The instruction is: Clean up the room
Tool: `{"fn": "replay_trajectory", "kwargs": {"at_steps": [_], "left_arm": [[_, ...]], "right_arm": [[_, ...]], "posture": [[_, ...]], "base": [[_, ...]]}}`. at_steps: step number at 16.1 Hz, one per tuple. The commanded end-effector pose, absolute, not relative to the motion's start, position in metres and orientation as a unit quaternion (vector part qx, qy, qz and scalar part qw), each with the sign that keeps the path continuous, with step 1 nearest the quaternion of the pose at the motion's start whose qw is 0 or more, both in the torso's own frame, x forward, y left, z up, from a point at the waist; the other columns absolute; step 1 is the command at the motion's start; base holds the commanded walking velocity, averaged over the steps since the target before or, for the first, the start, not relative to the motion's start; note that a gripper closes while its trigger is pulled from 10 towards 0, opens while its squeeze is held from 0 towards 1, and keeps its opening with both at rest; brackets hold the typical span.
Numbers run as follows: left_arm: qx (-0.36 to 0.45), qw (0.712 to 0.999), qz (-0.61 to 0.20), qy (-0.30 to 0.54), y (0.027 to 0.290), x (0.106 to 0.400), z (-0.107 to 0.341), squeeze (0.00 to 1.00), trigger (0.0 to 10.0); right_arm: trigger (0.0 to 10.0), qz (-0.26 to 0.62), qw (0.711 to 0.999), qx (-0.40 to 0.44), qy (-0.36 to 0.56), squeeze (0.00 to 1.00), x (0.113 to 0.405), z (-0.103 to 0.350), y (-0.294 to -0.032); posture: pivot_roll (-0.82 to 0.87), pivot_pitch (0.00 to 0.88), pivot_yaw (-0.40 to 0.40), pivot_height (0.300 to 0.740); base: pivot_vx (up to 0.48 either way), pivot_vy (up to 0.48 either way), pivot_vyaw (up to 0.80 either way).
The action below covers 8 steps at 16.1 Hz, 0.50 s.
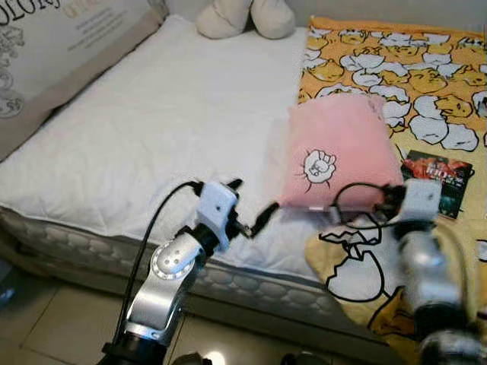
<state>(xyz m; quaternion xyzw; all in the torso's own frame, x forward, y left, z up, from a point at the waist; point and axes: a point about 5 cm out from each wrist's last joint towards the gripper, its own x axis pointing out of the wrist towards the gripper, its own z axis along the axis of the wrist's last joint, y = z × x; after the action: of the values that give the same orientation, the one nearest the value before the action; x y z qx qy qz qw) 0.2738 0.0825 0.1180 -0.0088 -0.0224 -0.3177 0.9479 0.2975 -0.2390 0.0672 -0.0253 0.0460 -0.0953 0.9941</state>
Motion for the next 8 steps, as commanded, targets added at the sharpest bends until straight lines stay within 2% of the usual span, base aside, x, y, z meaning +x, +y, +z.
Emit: {"fn": "replay_trajectory", "kwargs": {"at_steps": [1,2,5,7,8], "left_arm": [[-0.030,0.955,-0.296,-0.014,0.086,0.278,0.117,0.00,10.0],[-0.041,0.956,-0.291,-0.010,0.085,0.278,0.117,0.00,10.0],[-0.042,0.954,-0.296,-0.013,0.081,0.275,0.117,0.00,10.0],[-0.042,0.958,-0.282,-0.019,0.080,0.278,0.119,0.00,10.0],[-0.032,0.968,-0.246,-0.029,0.083,0.284,0.122,0.00,10.0]], "right_arm": [[10.0,-0.085,0.996,-0.018,0.034,1.00,0.293,0.066,-0.226],[10.0,-0.068,0.997,-0.017,0.037,1.00,0.286,0.060,-0.212],[10.0,-0.058,0.998,-0.029,0.016,1.00,0.276,0.062,-0.201],[10.0,-0.053,0.997,-0.046,-0.032,1.00,0.281,0.084,-0.192],[10.0,-0.056,0.996,-0.037,-0.059,1.00,0.289,0.098,-0.187]], "posture": [[-0.06,0.010,0.027,0.740],[-0.06,0.008,0.026,0.740],[-0.05,0.006,0.024,0.740],[-0.05,0.002,0.019,0.740],[-0.05,0.000,0.021,0.740]], "base": [[0.000,0.000,0.00],[0.000,0.000,0.00],[0.000,0.000,0.00],[0.000,0.000,0.00],[0.000,0.000,0.00]]}}
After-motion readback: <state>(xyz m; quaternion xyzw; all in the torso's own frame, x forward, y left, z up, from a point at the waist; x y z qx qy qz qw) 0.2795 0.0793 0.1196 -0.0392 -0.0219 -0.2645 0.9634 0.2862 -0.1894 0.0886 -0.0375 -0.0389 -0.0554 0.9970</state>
